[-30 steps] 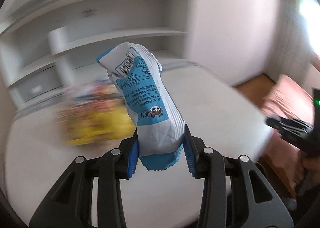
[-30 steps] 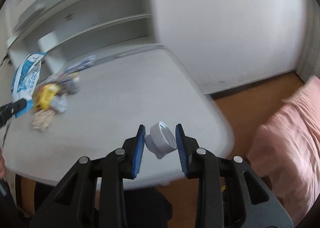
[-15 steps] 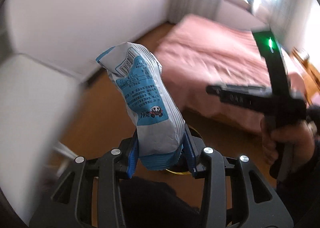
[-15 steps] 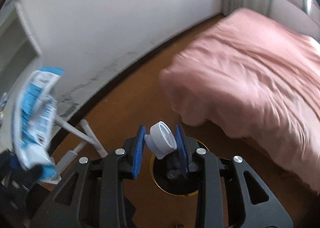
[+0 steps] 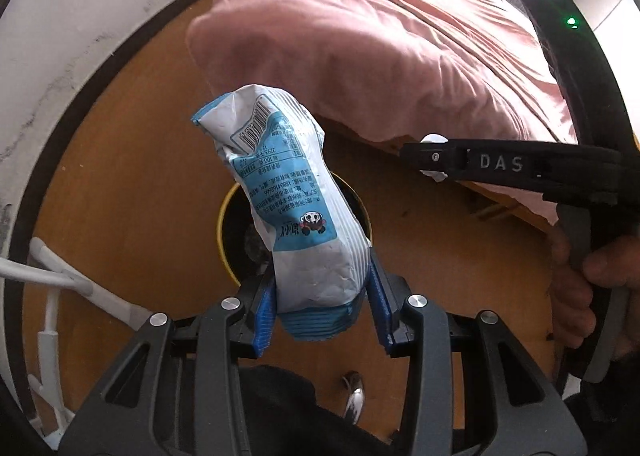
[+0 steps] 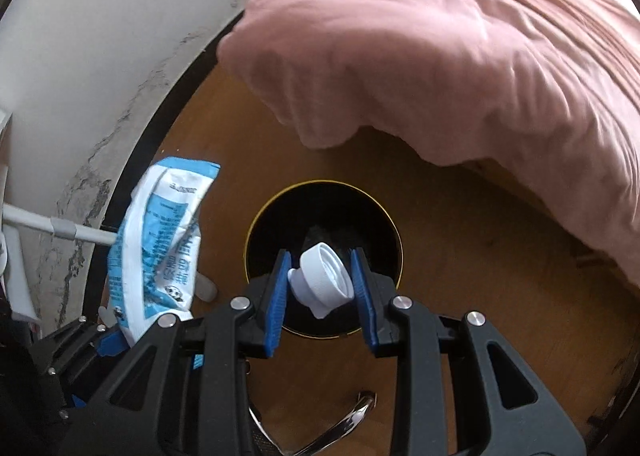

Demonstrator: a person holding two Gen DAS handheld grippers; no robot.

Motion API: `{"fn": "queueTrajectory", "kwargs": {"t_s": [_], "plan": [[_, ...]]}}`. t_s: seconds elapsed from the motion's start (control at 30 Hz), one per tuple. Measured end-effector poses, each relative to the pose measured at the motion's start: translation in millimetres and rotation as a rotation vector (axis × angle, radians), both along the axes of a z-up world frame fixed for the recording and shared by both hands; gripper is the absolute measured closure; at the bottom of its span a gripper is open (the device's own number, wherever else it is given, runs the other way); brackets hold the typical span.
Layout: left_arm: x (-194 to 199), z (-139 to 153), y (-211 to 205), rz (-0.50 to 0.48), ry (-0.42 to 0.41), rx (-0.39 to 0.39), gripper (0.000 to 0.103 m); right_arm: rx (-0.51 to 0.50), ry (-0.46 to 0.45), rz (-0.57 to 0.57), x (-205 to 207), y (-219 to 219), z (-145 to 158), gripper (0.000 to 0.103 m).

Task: Collect trash
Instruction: 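Carry the cap and snack bag over the bin and release both, then grasp the puffed snack rings with the left gripper while the right grasps a grey wrapper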

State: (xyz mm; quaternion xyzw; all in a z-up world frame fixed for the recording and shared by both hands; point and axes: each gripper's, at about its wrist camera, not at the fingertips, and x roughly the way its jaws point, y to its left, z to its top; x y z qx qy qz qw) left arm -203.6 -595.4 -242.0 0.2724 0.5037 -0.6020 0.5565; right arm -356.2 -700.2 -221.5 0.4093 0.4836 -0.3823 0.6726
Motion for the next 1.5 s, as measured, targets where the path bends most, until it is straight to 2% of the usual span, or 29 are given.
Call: {"fn": "queueTrajectory", "kwargs": {"t_s": [0.1, 0.17, 0.23, 0.4, 0.53, 0.57, 0.67, 0.87, 0.97, 1.07, 1.17, 1.2, 1.3, 1.5], "plan": [[-0.4, -1.1, -3.3, -0.004, 0.004, -0.008, 0.058, 0.0, -0.004, -0.008, -0.4, -2.8, 0.6, 0.072], [-0.9, 2.2, -3.3, -0.011, -0.003, -0.023, 0.045, 0.002, -0.009, -0.008, 0.6, -2.7, 1.0, 0.072], [-2.5, 4.1, -6.1, -0.015, -0.022, -0.033, 0.038, 0.005, -0.012, -0.007, 2.0, -5.6, 0.0, 0.072], [3.0, 11.8, -0.9, -0.004, -0.038, -0.042, 0.035, 0.01, -0.022, 0.004, 3.8, -7.1, -0.7, 0.072], [9.4, 23.4, 8.9, 0.01, -0.065, -0.062, 0.027, 0.009, -0.022, 0.027, 11.6, -4.3, -0.4, 0.072], [11.7, 28.8, 13.5, 0.014, -0.074, -0.073, 0.025, 0.009, -0.023, 0.033, 14.0, -3.9, -0.1, 0.069], [17.1, 41.8, 22.7, 0.03, -0.09, -0.091, 0.019, -0.014, -0.033, 0.042, 21.3, -2.2, 5.7, 0.041], [32.9, 92.5, 59.4, 0.09, -0.135, -0.147, 0.017, -0.101, -0.052, 0.078, 45.6, 9.2, 38.4, 0.039], [46.3, 132.3, 91.8, 0.14, -0.156, -0.209, 0.013, -0.193, -0.078, 0.129, 69.2, 27.2, 73.2, 0.039], [69.2, 170.2, 133.6, 0.22, -0.204, -0.255, 0.012, -0.297, -0.13, 0.209, 100.7, 56.8, 116.4, 0.036], [102.1, 200.2, 186.7, 0.336, -0.26, -0.278, 0.012, -0.356, -0.211, 0.317, 139.5, 94.8, 155.6, 0.035], [119.7, 210.9, 214.3, 0.401, -0.288, -0.285, 0.012, -0.363, -0.24, 0.357, 151.2, 107.8, 165.2, 0.034], [156.7, 226.3, 273.0, 0.54, -0.335, -0.284, 0.011, -0.359, -0.325, 0.511, 197.0, 156.0, 189.9, 0.034], [225.6, 233.0, 399.8, 0.873, -0.424, -0.199, 0.011, -0.299, -0.433, 0.871, 296.2, 272.8, 213.6, 0.034]]}}
